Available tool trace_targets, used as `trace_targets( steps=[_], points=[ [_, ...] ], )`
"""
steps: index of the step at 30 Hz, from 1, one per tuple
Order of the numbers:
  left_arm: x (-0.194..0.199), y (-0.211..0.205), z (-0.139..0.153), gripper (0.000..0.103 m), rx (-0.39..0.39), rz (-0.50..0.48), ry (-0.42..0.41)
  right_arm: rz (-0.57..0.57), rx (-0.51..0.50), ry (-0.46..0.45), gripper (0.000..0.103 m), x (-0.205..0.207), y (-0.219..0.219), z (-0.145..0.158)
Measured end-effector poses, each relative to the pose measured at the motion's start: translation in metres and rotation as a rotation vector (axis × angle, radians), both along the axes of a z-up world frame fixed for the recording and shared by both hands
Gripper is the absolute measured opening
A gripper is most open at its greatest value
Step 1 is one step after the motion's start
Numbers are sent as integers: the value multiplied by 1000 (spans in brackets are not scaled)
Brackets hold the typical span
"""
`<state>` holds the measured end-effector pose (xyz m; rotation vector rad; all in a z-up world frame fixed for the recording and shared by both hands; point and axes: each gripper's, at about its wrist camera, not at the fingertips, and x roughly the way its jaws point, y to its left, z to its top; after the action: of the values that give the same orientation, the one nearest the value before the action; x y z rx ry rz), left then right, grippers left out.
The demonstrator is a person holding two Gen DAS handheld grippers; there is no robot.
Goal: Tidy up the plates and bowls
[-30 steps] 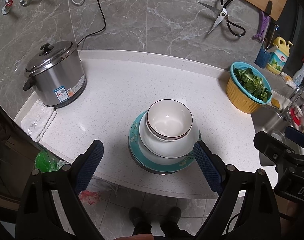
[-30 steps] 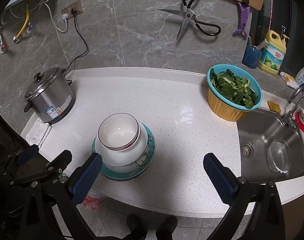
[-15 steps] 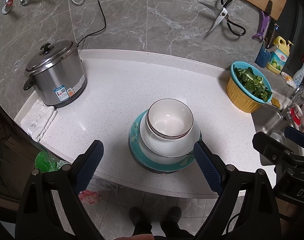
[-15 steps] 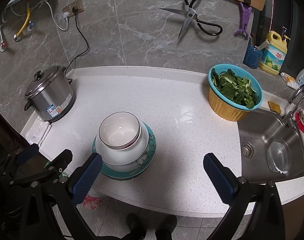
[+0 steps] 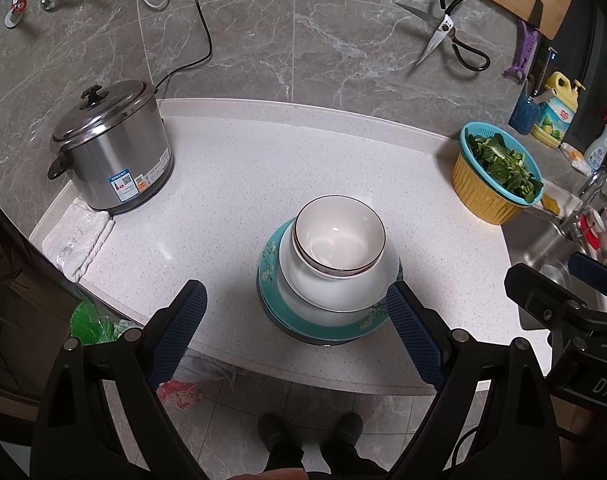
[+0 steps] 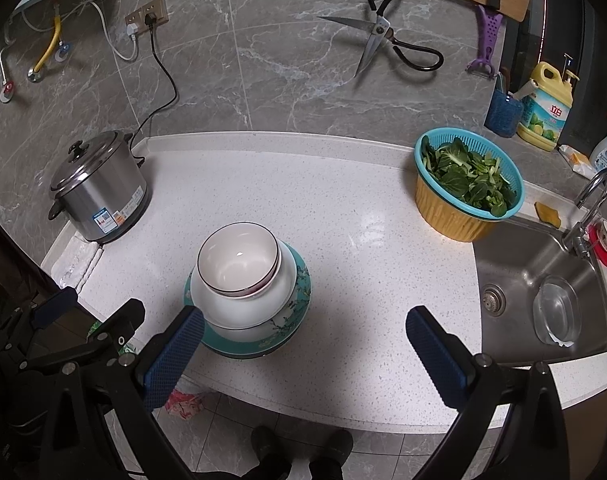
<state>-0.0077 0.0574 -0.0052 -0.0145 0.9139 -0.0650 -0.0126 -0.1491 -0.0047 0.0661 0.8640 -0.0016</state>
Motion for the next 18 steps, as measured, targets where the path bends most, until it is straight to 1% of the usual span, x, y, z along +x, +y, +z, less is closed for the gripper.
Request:
trace_targets(
  steps=[18],
  points=[
    [-4,2,-2,91,5,0,0,3,-1,-1,103,0,-1,0]
  ],
)
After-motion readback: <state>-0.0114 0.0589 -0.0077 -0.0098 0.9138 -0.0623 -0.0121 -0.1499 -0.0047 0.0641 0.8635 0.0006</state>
